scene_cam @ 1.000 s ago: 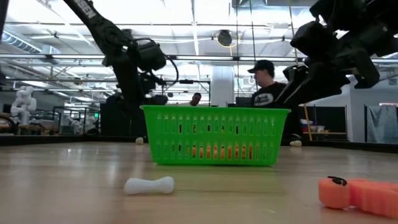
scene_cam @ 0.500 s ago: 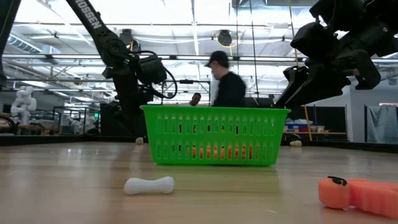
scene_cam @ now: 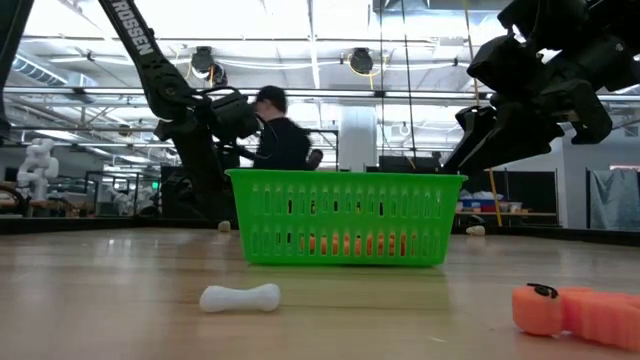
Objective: Sort Halloween decoration
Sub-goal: Put the gray skull toy into the black basket
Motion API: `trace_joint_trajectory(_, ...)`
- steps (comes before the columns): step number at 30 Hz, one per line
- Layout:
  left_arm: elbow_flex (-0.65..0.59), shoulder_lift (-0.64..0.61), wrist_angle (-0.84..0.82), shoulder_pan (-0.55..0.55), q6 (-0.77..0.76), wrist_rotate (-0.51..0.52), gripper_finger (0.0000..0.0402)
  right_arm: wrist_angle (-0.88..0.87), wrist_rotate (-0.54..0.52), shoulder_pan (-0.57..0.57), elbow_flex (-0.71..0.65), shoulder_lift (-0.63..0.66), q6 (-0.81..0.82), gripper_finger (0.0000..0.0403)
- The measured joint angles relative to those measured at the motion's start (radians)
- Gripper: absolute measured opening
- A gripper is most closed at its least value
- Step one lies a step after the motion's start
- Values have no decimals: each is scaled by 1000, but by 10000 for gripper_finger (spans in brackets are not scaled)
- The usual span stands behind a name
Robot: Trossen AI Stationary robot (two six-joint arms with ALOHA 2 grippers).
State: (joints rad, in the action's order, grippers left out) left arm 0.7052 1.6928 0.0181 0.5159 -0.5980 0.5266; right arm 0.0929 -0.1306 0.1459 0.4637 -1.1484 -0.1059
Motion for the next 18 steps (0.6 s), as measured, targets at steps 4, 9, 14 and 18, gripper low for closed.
trace_joint_trajectory(4,0,0,7,1,0,18,272,0,0,0,0,0,0,134)
trace_joint_trajectory(9,0,0,8,8,-2,24,272,0,0,0,0,0,0,134)
trace_joint_trajectory(14,0,28,28,8,-49,24,272,0,0,0,0,0,5,134)
trace_joint_trajectory(18,0,68,62,7,-62,29,272,0,0,0,0,0,7,134)
